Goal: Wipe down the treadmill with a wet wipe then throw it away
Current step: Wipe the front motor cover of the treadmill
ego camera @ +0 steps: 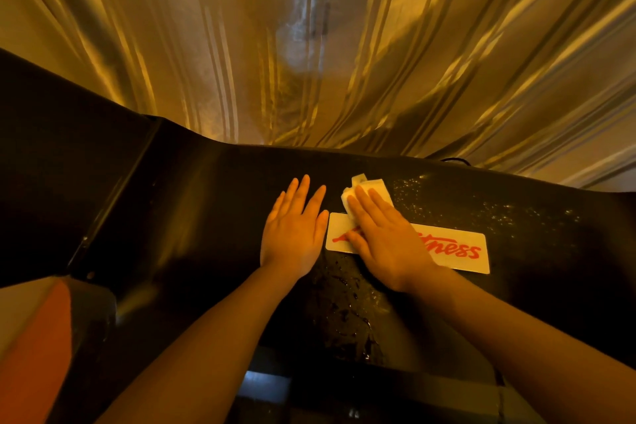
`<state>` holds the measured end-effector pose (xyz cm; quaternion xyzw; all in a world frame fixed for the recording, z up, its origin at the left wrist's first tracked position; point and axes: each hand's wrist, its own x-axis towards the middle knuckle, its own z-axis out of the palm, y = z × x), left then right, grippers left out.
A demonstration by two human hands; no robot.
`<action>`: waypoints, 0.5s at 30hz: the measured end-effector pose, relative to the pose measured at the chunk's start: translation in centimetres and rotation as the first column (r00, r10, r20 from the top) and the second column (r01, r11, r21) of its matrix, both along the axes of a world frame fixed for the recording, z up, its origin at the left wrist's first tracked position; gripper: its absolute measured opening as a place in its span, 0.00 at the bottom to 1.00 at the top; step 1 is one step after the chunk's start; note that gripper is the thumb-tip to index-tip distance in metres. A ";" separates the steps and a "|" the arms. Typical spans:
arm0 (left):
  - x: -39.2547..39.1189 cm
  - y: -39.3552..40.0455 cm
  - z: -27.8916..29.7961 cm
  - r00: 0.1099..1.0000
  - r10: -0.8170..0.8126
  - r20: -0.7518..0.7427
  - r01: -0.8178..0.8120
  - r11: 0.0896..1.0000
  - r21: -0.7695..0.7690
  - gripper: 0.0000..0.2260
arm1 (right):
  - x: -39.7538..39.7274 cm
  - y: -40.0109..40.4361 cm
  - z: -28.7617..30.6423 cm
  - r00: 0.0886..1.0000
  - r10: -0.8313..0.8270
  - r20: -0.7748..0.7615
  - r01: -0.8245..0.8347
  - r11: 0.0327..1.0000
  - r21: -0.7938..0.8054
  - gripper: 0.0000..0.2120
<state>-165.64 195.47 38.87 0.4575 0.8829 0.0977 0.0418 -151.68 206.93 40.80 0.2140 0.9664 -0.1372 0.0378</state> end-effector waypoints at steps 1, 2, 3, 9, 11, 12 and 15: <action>0.0 0.0 0.0 1.000 0.001 -0.004 -0.001 1.000 0.001 0.23 | 0.3 -0.2 -0.2 1.000 0.005 0.001 -0.005 1.000 0.006 0.33; 0.0 0.0 -0.1 1.000 -0.001 -0.008 0.001 1.000 0.000 0.23 | 0.4 -0.2 -0.4 1.000 0.006 0.003 -0.006 1.000 0.013 0.34; 0.0 0.0 -0.1 1.000 -0.003 -0.009 0.003 1.000 0.000 0.23 | 0.3 -0.1 -0.5 1.000 0.001 0.001 -0.001 1.000 0.021 0.34; 0.1 0.0 -0.1 1.000 -0.009 -0.022 0.010 1.000 0.023 0.24 | -2.5 2.1 0.5 0.996 -0.087 0.009 0.086 0.996 0.030 0.29; 0.1 0.0 -0.2 1.000 -0.011 -0.026 0.012 1.000 0.025 0.24 | -3.8 3.2 1.0 0.995 -0.102 0.011 0.102 0.995 0.014 0.29; 0.1 -0.1 -0.2 1.000 -0.012 -0.027 0.013 1.000 0.023 0.24 | -4.2 3.6 1.2 0.994 -0.107 0.012 0.107 0.994 0.001 0.29; 0.0 0.0 -0.3 1.000 -0.010 -0.027 0.011 1.000 0.022 0.24 | -4.9 4.2 1.4 0.992 -0.122 0.022 0.122 0.992 -0.014 0.30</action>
